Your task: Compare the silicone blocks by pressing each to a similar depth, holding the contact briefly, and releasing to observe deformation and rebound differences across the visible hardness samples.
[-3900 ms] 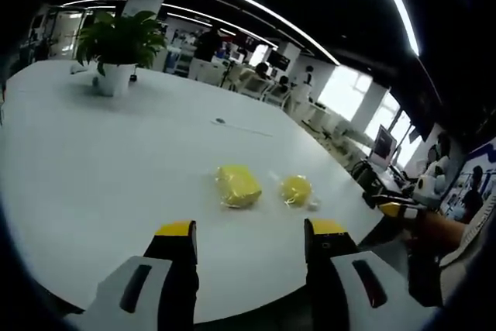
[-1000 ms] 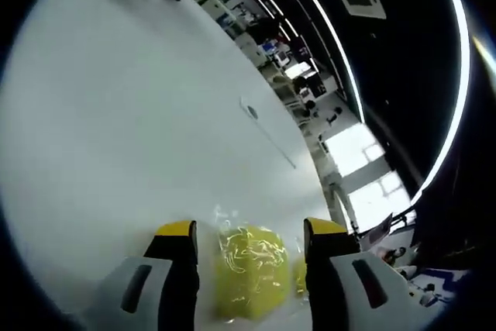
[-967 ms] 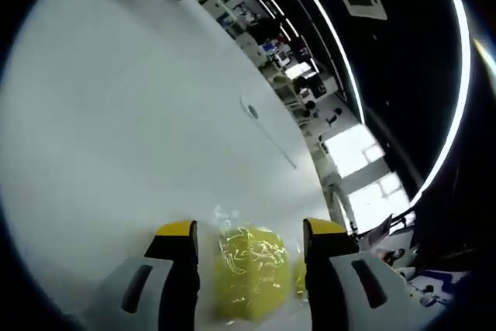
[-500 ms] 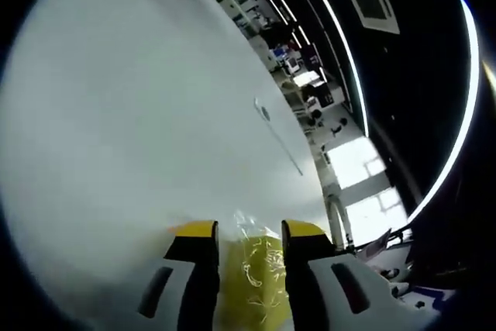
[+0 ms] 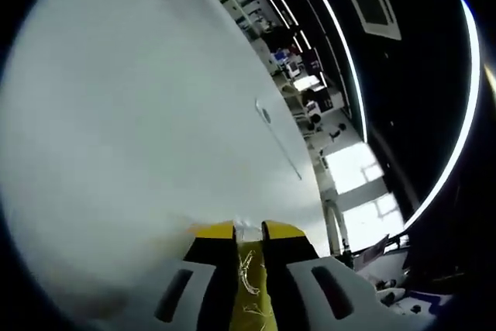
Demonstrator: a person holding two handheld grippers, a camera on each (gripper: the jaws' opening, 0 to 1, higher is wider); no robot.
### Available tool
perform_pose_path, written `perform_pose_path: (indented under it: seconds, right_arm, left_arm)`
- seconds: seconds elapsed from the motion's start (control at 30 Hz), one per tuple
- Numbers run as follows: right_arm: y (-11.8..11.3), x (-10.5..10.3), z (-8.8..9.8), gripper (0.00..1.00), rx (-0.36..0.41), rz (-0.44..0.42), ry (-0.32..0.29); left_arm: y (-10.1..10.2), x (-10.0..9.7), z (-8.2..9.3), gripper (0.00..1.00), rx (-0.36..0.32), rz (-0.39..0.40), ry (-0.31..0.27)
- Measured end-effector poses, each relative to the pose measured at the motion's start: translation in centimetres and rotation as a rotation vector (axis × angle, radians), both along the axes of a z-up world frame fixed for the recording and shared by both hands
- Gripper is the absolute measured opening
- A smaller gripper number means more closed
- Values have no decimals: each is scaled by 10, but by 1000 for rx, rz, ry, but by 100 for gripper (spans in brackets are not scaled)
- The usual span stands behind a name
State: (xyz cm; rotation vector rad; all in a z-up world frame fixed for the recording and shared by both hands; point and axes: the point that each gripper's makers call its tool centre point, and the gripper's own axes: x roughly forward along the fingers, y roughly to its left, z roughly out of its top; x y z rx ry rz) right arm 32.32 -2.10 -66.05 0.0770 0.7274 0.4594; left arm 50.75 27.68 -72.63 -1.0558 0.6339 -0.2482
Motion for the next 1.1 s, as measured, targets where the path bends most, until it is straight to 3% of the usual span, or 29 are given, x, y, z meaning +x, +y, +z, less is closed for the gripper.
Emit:
perform_pose_path:
  seconds: [0.27,0.6,0.8,0.97,1.1]
  right_arm:
    - [-2,-2,0,46,-2,-5,0]
    - [-3,-2,0,45,-3,0,-5]
    - [-3,-1,4,44,-2,6,-17]
    - [-3,-2,6,43,-4,13,-21]
    - [-3,-2,9,43,1,12,-28]
  left_arm:
    - [2,-1,0,0,0,13,-15]
    - [1,-4,3,0,53,-10,-1]
    - [-3,-1,13,0,154,-65,-90]
    - [-6,-3,22,0,208,-89,-125]
    - [-9,-5,29,0,189,-92,-142]
